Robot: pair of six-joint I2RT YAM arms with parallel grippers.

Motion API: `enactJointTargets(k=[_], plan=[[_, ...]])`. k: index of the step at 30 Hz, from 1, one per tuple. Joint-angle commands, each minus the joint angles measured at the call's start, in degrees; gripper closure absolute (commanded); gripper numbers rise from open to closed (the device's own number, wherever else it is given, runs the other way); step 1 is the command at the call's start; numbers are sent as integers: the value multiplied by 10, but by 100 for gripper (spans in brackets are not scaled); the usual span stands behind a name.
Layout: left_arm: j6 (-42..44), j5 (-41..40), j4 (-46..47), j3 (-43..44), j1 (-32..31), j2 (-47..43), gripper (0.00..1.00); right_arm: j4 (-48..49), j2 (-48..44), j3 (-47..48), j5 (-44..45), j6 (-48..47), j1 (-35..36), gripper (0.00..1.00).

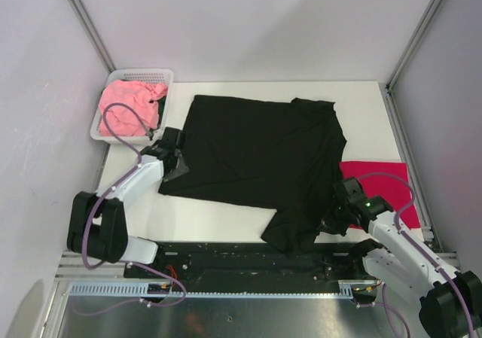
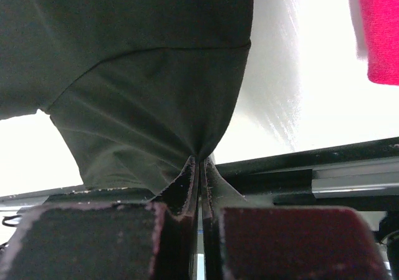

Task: Fold and stack the t-shirts
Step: Grap the side of the flattened tshirt closest away from the robot with both arms

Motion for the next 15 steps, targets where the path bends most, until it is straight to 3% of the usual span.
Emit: enactJointTargets(k=[1,15], plan=[[-8,-60,-23,-45,41,-73,56,-4,-11,3,-25,-16,-7,100],[-47,-39,-22,-81,108,-40,61,-4,-15,7,-43,-29,-18,100]])
